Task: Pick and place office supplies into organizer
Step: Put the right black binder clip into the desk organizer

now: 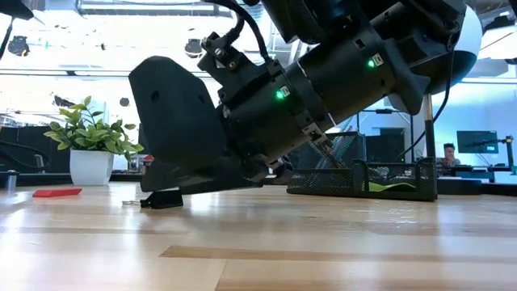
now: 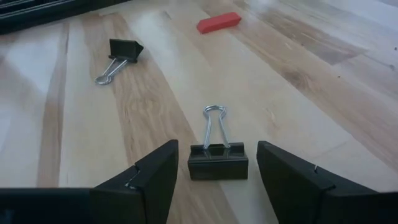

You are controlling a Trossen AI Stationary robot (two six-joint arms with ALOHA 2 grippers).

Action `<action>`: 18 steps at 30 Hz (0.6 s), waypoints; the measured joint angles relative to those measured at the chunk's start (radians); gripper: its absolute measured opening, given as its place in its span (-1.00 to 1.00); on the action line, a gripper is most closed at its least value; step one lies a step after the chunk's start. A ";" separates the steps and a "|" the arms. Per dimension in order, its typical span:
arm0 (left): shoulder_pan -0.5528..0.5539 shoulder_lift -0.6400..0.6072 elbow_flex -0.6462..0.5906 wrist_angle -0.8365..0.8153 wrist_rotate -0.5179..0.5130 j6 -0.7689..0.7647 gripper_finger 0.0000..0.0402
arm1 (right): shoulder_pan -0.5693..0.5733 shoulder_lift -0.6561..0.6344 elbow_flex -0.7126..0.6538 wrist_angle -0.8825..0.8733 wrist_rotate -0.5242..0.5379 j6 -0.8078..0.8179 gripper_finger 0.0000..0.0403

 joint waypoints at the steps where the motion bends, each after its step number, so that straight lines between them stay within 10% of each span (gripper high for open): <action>1: 0.000 0.000 0.000 0.003 0.000 0.007 -0.24 | -0.001 0.000 0.000 -0.001 0.000 0.000 0.06; 18: 0.000 0.000 0.000 0.011 0.000 0.015 -0.24 | -0.028 -0.002 0.003 -0.090 -0.020 -0.002 0.06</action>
